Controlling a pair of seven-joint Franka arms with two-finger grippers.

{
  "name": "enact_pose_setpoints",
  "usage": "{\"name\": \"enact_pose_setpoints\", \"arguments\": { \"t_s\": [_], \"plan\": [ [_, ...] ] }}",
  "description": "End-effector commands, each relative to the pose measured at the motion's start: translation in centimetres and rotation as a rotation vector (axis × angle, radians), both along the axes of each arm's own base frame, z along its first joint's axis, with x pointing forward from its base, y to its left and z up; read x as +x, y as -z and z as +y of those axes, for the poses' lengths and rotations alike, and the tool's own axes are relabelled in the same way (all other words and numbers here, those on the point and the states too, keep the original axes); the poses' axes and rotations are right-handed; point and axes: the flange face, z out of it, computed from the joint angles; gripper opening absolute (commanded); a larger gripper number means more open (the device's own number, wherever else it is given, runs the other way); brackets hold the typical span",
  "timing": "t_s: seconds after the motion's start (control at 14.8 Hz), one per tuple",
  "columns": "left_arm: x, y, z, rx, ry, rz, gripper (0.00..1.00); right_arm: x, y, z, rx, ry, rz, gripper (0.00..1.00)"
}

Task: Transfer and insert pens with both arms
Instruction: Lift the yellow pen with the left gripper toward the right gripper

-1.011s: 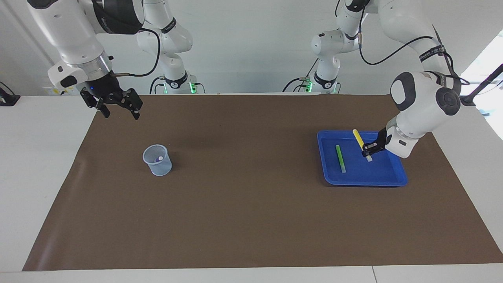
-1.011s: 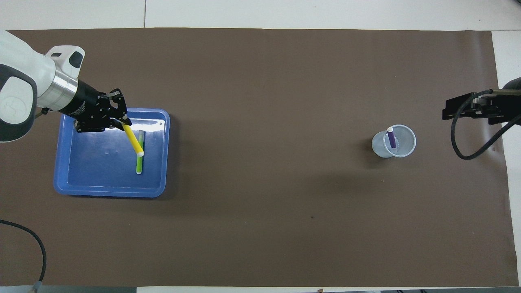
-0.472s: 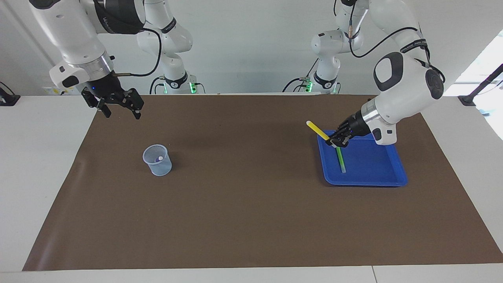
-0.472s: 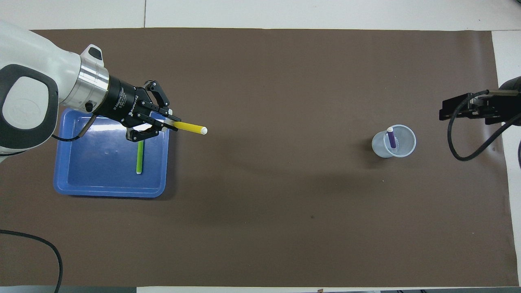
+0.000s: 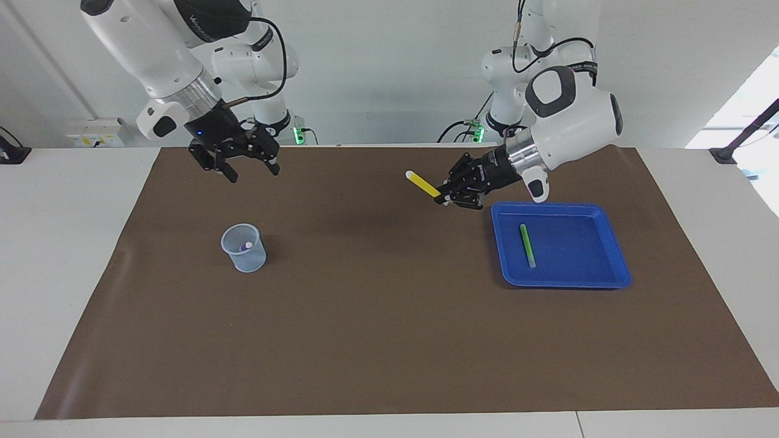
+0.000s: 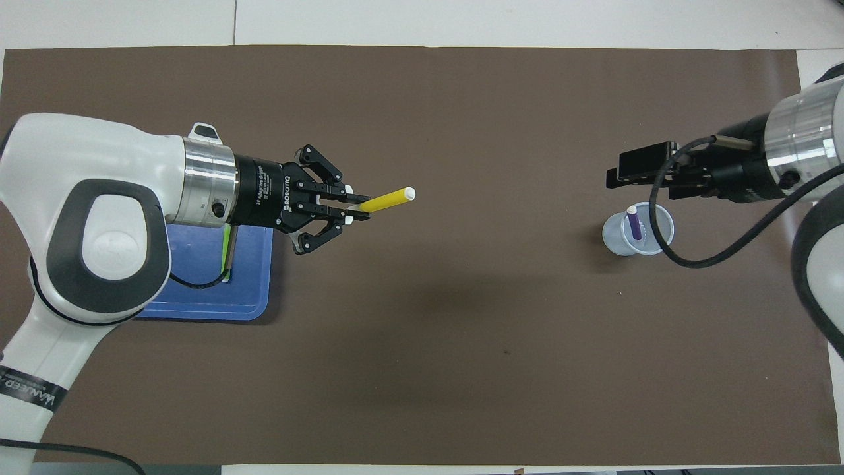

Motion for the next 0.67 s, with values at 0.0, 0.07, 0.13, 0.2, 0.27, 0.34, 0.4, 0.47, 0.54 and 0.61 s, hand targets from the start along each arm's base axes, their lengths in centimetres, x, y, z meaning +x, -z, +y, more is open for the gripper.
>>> {"name": "enact_pose_setpoints", "arguments": {
  "t_s": [0.0,0.07,0.13,0.2,0.27,0.34,0.4,0.47,0.54,0.61],
  "plan": [
    [-4.8,0.3,-1.6,-0.003,-0.133,-0.005,0.00,-0.8,0.3,4.2,0.124,0.041,-0.010,1.00],
    [-5.6,0.5,-3.2,0.005,-0.156,-0.008,0.00,-0.9,0.5,5.7,0.137,0.037,-0.006,1.00],
    [-6.3,0.9,-4.1,0.014,-0.174,-0.024,0.00,-0.8,0.5,6.7,0.142,0.031,-0.025,1.00],
    [-6.4,0.9,-4.3,0.007,-0.196,-0.029,0.00,-0.6,0.9,8.3,0.156,0.024,-0.041,1.00],
    [-6.7,0.9,-4.7,-0.003,-0.196,-0.022,0.00,-0.5,1.4,10.0,0.176,0.015,-0.049,1.00],
    [-6.9,0.9,-5.0,-0.006,-0.191,-0.019,0.00,-0.6,1.7,11.2,0.177,0.000,-0.053,1.00],
    [-7.0,0.8,-5.0,-0.010,-0.193,-0.017,0.00,-1.0,2.0,12.5,0.178,-0.010,-0.050,1.00],
    [-7.0,0.8,-5.0,-0.015,-0.197,-0.014,0.00,-1.3,2.5,12.7,0.175,-0.010,-0.041,1.00],
    [-7.0,0.8,-5.0,-0.021,-0.201,-0.008,0.00,-1.7,2.9,12.9,0.172,-0.016,-0.032,1.00],
    [-7.0,0.8,-5.0,-0.027,-0.202,0.002,0.00,-2.3,3.3,13.5,0.170,-0.028,-0.018,1.00]
  ]
}}
